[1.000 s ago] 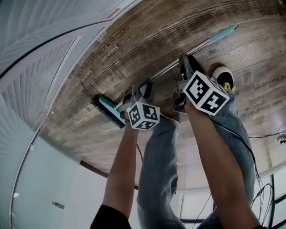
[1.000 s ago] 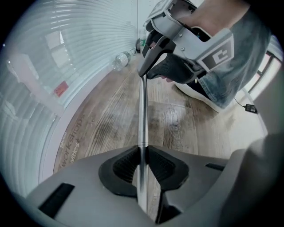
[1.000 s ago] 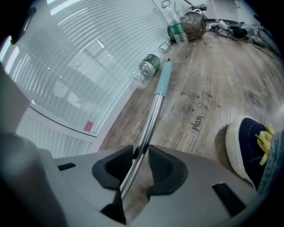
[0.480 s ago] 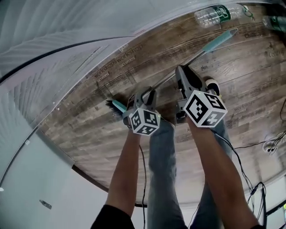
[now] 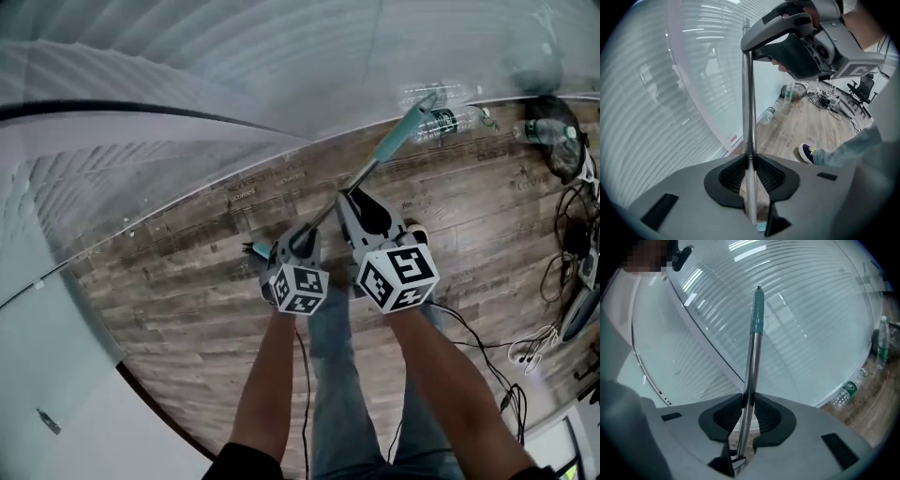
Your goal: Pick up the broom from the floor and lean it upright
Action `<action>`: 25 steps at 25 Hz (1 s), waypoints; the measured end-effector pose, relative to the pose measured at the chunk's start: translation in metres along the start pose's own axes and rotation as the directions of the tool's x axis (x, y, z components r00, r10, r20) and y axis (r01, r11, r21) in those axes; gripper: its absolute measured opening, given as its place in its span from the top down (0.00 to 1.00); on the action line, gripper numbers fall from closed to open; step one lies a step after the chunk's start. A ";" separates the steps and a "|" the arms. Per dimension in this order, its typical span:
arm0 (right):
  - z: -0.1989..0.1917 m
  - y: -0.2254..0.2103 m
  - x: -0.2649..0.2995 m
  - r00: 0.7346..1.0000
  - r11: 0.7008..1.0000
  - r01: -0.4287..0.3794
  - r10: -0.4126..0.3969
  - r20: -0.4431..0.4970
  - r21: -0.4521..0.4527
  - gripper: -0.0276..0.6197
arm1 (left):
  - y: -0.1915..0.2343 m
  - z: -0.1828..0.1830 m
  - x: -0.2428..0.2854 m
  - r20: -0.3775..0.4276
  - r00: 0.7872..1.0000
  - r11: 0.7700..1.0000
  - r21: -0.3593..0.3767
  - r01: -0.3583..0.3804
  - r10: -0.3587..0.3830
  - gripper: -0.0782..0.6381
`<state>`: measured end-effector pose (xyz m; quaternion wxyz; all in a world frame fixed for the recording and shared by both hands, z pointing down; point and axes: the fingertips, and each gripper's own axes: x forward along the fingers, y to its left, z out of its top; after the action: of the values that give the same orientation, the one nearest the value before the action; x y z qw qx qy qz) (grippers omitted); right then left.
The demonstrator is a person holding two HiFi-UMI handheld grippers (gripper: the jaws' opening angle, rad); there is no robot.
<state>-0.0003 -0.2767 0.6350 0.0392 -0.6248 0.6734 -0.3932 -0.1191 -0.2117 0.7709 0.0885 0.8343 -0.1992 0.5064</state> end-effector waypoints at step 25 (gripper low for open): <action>0.013 0.217 0.008 0.914 0.803 -0.387 0.268 -0.305 -0.453 0.82 | 0.077 -0.019 -0.100 0.041 0.991 0.917 -0.385 -0.102 0.128 0.77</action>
<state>-0.1706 -0.3100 0.5040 -0.1345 -0.4377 0.8505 -0.2588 -0.2079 -0.2507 0.6879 0.2127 0.8041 -0.3454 0.4346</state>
